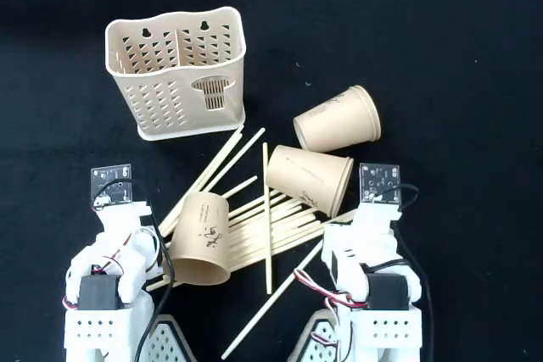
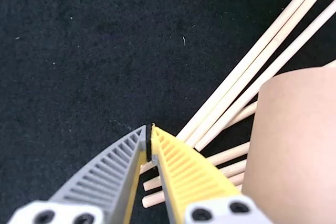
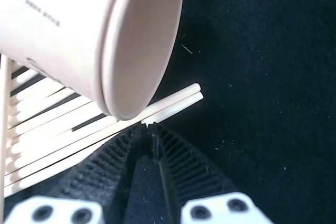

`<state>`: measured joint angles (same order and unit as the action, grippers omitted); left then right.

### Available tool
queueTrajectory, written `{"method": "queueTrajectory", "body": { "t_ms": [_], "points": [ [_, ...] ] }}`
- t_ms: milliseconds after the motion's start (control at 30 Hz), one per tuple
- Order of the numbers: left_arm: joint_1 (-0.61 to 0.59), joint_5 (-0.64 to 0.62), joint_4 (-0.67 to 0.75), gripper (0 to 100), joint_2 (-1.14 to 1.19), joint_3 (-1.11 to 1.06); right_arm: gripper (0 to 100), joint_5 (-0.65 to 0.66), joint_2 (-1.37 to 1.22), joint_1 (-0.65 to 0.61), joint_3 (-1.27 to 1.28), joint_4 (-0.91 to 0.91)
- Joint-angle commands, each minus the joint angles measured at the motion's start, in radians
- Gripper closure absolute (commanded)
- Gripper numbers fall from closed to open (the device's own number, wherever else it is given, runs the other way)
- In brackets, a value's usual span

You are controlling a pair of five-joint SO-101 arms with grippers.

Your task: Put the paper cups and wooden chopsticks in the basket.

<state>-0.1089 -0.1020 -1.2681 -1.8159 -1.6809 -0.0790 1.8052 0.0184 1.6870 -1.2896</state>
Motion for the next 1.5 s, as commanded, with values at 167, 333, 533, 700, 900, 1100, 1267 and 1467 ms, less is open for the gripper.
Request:
{"method": "queueTrajectory", "body": {
  "t_ms": [167, 333, 533, 700, 900, 1100, 1267, 1467],
  "points": [
    [0.007, 0.002, -0.005, 97, -0.005, -0.016, 98.0, 0.009, 0.070, -0.118, -0.008, 0.153],
    [0.005, 0.002, -0.005, 97, -0.005, -0.016, 98.0, 0.009, 0.070, -0.252, -0.008, 0.318],
    [0.004, 0.002, -0.005, 97, -0.005, -0.016, 98.0, 0.009, 0.070, -0.311, -0.007, 0.374],
    [0.005, 0.002, -0.005, 97, -0.005, -0.016, 98.0, 0.009, 0.070, -0.310, -0.084, 0.276],
    [0.005, 0.002, -0.005, 97, -0.005, -0.016, 97.9, 0.239, 0.071, -0.308, -0.328, 0.155],
    [0.005, 0.002, -0.005, 97, -0.005, -0.016, 93.6, 0.370, 0.061, -0.299, -0.346, 0.187],
    [0.005, 0.002, -0.005, 97, -0.005, -0.016, 77.7, 0.216, 0.061, -0.288, -0.255, 0.249],
    [0.004, 0.002, -0.005, 97, -0.005, -0.016, 87.1, -0.064, 0.062, -0.304, -0.090, 0.427]
  ]
}}
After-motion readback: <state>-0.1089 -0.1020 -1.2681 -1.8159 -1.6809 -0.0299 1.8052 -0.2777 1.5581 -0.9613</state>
